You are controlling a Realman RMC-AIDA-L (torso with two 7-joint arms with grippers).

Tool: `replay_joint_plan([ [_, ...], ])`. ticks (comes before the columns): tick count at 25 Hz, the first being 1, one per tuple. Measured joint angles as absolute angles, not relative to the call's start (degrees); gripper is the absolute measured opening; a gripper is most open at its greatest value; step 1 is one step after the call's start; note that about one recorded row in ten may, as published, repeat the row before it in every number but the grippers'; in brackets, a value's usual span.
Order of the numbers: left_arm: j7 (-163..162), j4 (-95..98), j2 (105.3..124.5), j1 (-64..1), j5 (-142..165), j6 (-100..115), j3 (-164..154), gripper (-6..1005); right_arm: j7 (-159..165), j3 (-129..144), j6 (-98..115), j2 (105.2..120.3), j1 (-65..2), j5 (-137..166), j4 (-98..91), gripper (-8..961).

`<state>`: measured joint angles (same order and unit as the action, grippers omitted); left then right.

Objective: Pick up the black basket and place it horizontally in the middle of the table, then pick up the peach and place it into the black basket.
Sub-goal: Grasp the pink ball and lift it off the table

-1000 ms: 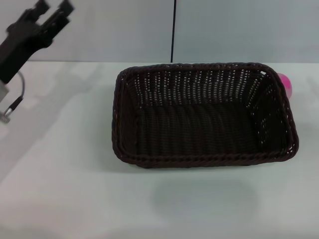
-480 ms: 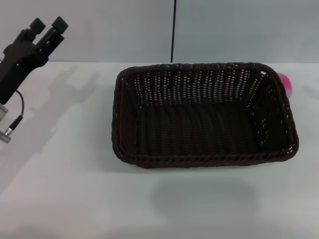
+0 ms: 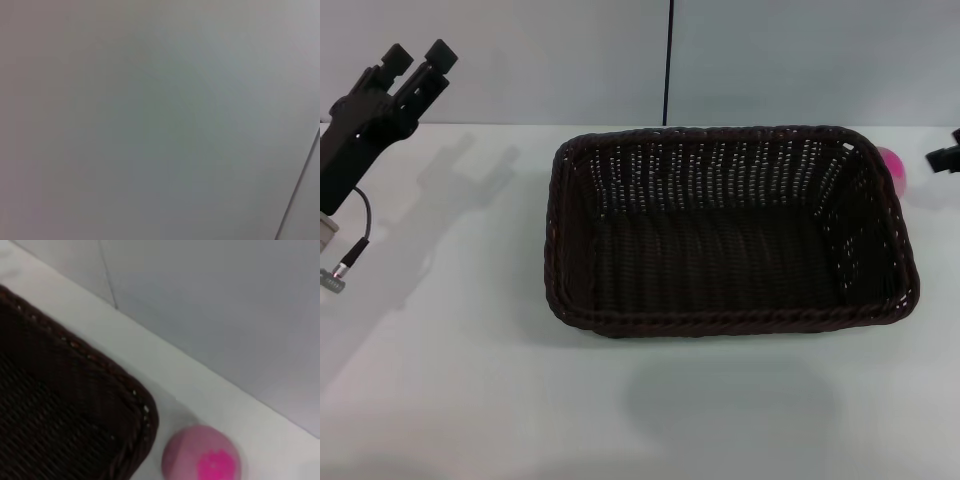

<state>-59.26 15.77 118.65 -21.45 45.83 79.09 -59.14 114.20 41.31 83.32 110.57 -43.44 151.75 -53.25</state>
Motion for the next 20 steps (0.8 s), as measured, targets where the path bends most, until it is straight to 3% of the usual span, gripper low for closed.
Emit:
replay_joint_plan([
  [9, -59.4, 15.6, 118.65, -22.5, 45.8, 79.2, -59.1, 811, 113.7, 47.2, 73.4, 113.45, -43.9, 152.0, -49.2, 401],
  [20, -59.4, 14.6, 118.74, -23.5, 45.7, 79.2, -59.0, 811, 112.2, 50.0, 68.0, 114.05, -45.1, 152.0, -43.8, 395],
])
